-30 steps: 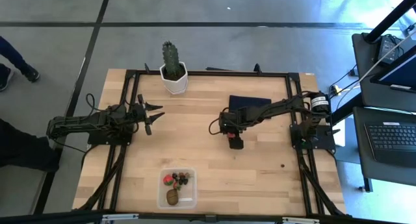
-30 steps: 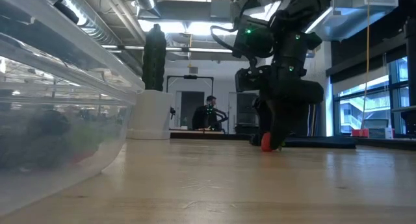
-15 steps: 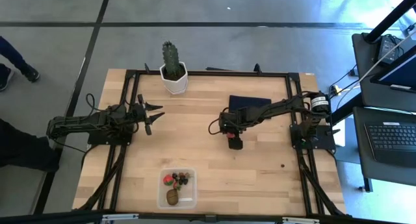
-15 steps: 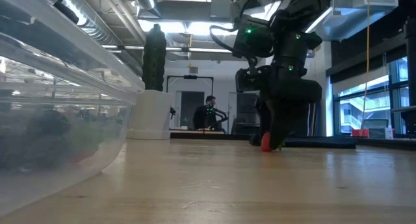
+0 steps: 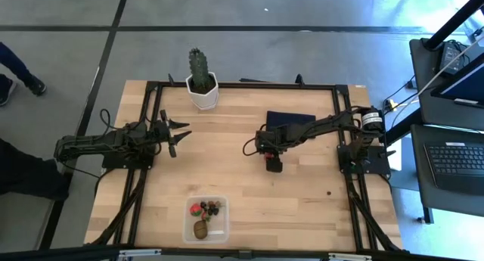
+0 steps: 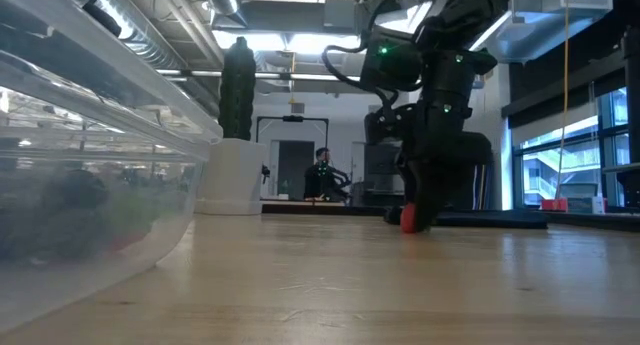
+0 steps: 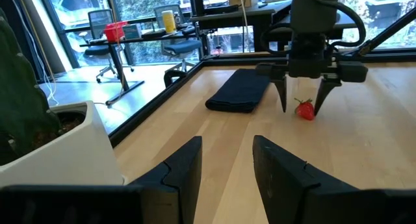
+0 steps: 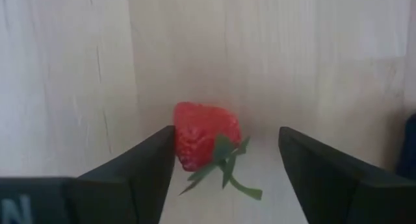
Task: Pick and placing Produce into tupperware
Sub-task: Put the strawberry in the transparent bin
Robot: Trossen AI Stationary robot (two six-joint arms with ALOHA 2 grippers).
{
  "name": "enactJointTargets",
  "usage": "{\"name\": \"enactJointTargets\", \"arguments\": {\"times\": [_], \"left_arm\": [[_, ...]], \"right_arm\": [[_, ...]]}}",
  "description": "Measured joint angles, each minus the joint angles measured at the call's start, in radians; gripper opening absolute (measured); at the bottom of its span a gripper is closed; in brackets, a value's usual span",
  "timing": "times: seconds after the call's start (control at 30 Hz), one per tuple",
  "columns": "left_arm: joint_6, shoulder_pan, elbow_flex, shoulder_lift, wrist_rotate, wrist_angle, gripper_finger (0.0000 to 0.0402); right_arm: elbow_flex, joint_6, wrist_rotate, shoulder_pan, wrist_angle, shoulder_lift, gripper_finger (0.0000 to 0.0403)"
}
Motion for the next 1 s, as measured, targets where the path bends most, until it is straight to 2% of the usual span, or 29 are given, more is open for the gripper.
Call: {"name": "enactJointTargets", "arguments": {"times": [0.6, 0.73, 0.8, 1.0], "left_arm": [[0.000, 0.000, 0.000, 0.000, 0.000, 0.000, 0.0130], [0.000, 0.000, 0.000, 0.000, 0.000, 0.000, 0.0130], [0.001, 0.000, 0.000, 0.000, 0.000, 0.000, 0.0130], [0.001, 0.000, 0.000, 0.000, 0.000, 0.000, 0.0130]], "right_arm": [[0.001, 0.016, -0.007, 0.000, 0.023, 0.000, 0.0130], [0.002, 0.054, -0.013, 0.000, 0.025, 0.000, 0.0128], [0.010, 0.076, -0.053, 0.000, 0.024, 0.000, 0.0128], [0.128, 0.100, -0.117, 0.031, 0.028, 0.000, 0.0136]]}}
